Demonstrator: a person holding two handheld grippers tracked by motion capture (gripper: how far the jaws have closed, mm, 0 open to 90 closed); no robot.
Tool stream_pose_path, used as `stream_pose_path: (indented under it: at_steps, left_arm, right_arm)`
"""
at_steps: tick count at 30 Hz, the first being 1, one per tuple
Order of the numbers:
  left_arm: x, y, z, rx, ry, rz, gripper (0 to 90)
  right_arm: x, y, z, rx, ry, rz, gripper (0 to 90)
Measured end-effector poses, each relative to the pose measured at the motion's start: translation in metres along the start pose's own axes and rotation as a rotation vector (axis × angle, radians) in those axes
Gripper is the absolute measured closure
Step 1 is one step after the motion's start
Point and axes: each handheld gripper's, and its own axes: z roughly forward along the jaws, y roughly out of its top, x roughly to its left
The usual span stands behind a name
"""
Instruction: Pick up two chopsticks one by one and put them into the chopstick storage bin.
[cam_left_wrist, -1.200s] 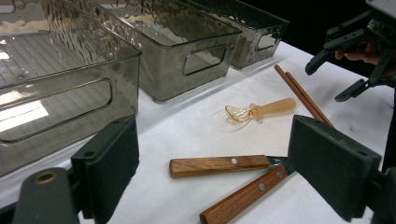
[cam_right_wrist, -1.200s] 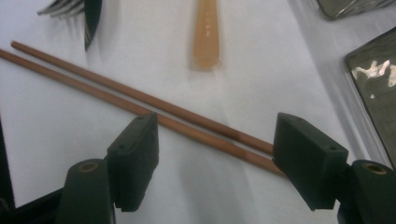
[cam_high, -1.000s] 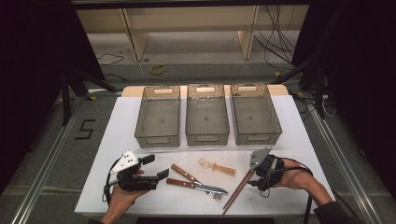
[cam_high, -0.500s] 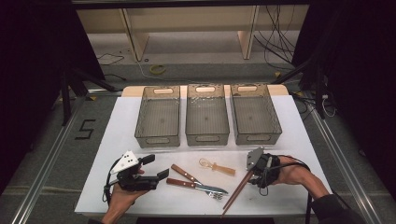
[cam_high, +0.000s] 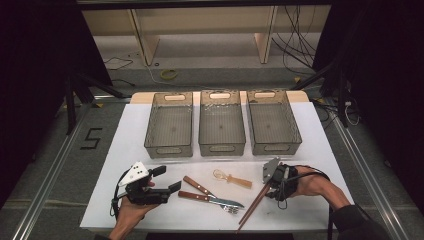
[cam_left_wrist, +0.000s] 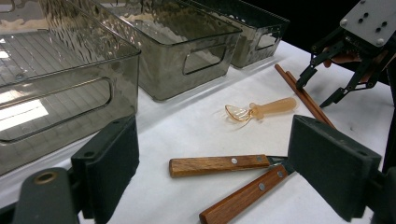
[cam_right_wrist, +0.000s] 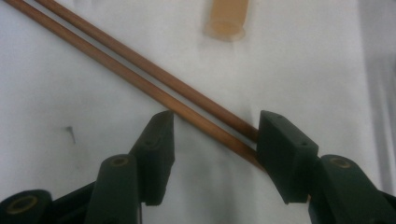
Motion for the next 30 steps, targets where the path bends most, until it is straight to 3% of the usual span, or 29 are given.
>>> stream_pose_path:
  at_steps: [11, 18, 30]
  left_arm:
    - [0.000, 0.000, 0.000, -0.001, 0.002, 0.000, 15.9]
    - [0.000, 0.000, 0.000, 0.000, 0.002, 0.000, 16.0]
    - [0.000, 0.000, 0.000, 0.002, 0.002, 0.000, 16.0]
  right_arm:
    - [0.000, 0.004, -0.001, 0.054, 0.015, -0.015, 49.9]
    - [0.004, 0.004, -0.003, 0.109, 0.052, -0.013, 56.1]
    - [0.012, 0.009, -0.004, 0.182, 0.076, -0.067, 67.4]
